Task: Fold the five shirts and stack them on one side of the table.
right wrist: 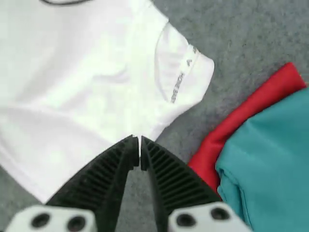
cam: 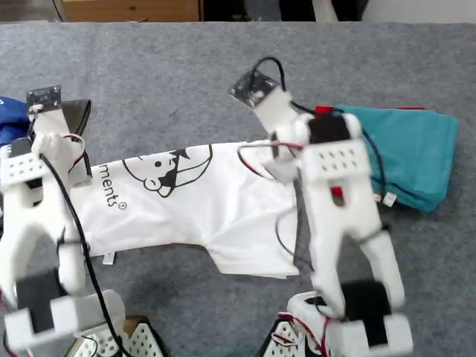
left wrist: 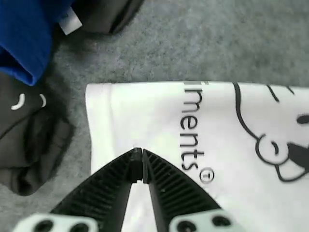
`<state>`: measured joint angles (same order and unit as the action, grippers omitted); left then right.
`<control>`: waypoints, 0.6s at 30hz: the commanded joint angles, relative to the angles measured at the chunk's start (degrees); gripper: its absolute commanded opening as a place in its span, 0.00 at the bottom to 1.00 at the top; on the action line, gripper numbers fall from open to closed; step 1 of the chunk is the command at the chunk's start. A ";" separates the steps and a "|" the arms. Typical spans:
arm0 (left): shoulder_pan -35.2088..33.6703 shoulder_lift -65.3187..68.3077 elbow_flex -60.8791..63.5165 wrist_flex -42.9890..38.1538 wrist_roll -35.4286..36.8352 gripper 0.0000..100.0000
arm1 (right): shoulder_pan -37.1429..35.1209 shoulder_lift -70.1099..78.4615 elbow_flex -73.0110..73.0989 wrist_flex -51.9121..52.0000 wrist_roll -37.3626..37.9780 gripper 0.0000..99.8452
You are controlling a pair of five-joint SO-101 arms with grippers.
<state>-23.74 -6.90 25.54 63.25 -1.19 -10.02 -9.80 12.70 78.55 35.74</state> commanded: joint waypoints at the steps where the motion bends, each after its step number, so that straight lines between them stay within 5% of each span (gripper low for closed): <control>1: 0.48 6.77 -2.68 -8.44 5.10 0.03 | -2.11 9.27 -3.65 -7.65 -2.37 0.01; 9: 0.22 15.91 -4.26 -15.65 6.42 0.03 | 4.92 33.01 -9.80 -25.58 -10.55 0.01; 18: -1.10 18.64 -11.12 -13.36 9.23 0.03 | 5.80 42.95 -32.57 -5.27 -10.37 0.01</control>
<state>-23.74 11.56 17.80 49.63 7.25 -5.01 33.10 -12.53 69.41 25.89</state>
